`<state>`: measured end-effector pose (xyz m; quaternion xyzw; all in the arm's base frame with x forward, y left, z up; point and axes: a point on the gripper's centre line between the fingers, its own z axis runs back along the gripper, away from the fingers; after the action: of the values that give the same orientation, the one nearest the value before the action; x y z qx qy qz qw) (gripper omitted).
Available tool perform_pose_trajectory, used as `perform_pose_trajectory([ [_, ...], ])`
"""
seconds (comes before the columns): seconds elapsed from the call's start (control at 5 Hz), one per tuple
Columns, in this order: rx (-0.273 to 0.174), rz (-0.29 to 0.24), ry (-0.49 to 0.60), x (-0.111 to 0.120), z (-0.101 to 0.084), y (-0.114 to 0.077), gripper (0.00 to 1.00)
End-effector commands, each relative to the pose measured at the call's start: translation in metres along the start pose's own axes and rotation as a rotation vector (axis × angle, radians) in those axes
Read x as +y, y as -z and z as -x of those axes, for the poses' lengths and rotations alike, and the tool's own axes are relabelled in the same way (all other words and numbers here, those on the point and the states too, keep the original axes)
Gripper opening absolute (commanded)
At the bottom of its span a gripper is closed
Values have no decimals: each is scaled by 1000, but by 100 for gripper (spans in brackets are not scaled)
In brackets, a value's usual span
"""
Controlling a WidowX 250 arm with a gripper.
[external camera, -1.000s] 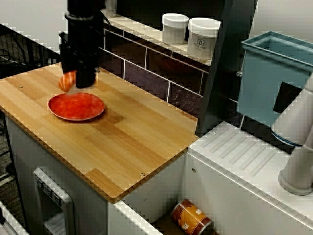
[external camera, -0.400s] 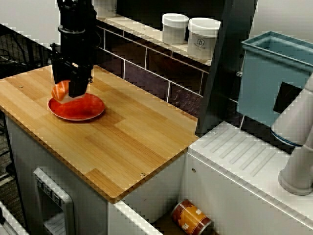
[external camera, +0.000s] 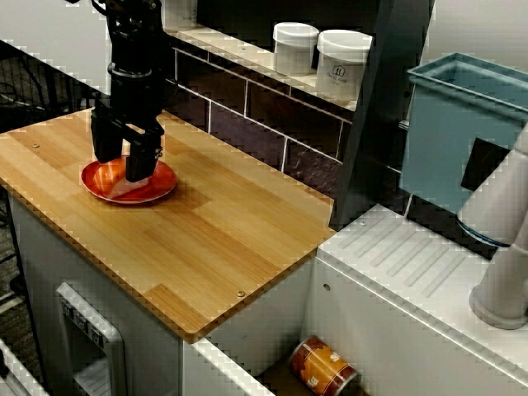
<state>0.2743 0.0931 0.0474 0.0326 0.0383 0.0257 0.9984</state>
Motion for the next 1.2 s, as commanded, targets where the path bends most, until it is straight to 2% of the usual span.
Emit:
perform_pose_trajectory([
  [0.0, -58, 20, 6, 10, 7, -26, 100],
  [0.2, -55, 43, 14, 10, 9, -26, 100],
  [0.6, -39, 66, 14, -3, 6, -10, 100],
  [1.0, 3, 42, 9, -5, 3, 9, 100],
])
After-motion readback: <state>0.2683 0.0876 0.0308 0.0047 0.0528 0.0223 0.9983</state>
